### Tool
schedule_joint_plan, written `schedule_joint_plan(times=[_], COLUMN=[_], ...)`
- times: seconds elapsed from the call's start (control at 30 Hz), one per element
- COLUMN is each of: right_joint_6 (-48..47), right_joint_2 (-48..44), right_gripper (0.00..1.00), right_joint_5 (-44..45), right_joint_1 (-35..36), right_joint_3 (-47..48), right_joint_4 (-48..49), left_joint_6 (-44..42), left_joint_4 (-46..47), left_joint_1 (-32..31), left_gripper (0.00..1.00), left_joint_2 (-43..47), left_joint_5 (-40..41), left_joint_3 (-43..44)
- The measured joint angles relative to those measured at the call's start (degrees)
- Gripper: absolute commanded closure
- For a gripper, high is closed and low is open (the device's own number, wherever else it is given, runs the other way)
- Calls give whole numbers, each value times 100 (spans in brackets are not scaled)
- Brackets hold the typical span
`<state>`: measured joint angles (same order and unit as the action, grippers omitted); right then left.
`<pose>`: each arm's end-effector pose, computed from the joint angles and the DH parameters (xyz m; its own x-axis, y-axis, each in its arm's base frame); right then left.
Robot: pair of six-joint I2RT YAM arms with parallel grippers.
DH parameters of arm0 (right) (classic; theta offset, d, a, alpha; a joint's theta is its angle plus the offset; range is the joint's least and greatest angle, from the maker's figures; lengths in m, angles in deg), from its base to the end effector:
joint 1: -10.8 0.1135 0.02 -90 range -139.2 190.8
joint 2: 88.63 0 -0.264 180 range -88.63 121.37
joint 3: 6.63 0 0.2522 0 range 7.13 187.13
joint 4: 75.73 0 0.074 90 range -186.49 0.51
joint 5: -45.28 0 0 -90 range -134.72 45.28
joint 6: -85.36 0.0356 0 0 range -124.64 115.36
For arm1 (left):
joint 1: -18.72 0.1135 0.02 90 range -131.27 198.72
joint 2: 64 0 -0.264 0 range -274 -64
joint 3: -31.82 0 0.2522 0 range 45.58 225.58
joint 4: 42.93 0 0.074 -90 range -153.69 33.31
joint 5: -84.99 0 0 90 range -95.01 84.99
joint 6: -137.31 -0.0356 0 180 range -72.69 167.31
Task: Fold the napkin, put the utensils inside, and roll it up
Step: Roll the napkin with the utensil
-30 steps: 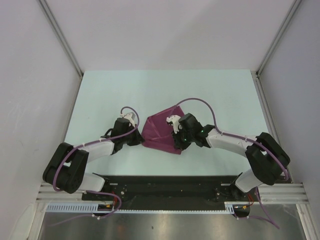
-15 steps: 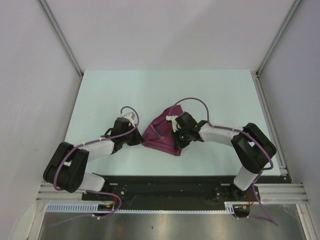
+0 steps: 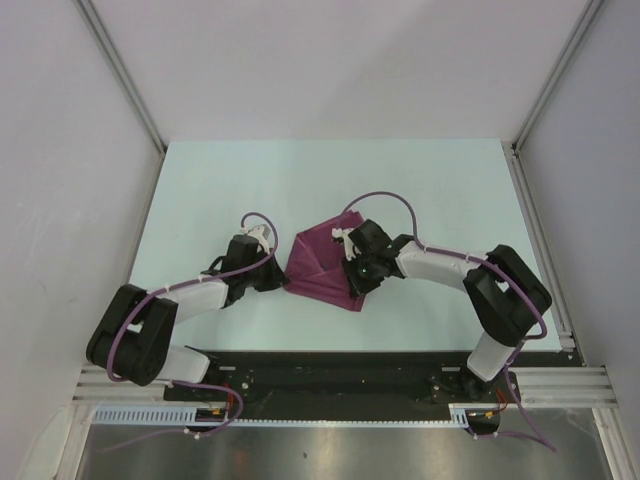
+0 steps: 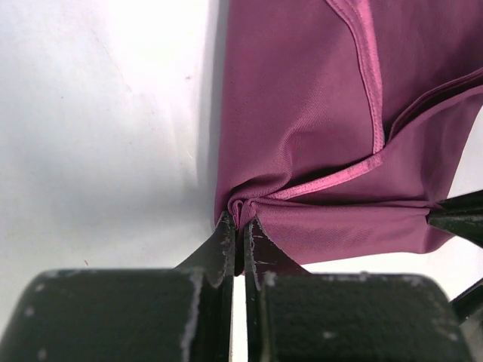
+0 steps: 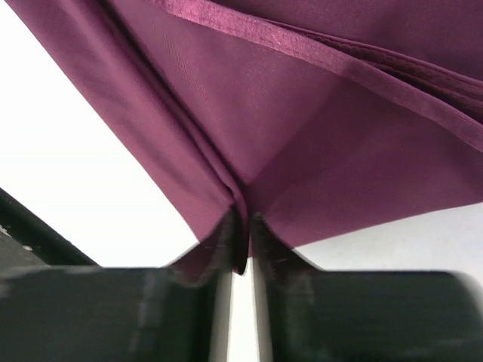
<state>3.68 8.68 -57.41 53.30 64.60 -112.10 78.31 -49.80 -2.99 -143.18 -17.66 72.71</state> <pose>0.2383 0.2290 0.1681 -0.7530 -0.4985 -0.4295 -0.6317 0.7305 0.2596 0.2248 -0.0979 0.1394 -0.8245 -0.2126 -0.5244 0.0931 0.8632 -0.4963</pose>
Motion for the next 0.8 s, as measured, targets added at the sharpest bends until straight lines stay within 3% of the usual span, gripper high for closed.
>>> schedule_joint_plan(times=[0.07,0.27,0.5,0.8], right_joint_6=[-13,-166,-245,-188], right_joint_2=[9,13,140,1408], right_gripper=[62,41,35,34], right_joint_5=[7,-142,-778,-1473], right_joint_1=[-2,-4,-160,-374], right_joint_3=[57,424,1091,1683], right_joint_4=[-107,-485,-160,767], left_joint_6=[0,0,0,0], left_joint_4=[-4,-7,-4,-4], left_joint_1=[4,15,15,15], left_gripper=[100,100,100,100], left_joint_2=[11,20,22,22], left_joint_5=[-4,-9,-11,-22], left_joint_3=[0,0,0,0])
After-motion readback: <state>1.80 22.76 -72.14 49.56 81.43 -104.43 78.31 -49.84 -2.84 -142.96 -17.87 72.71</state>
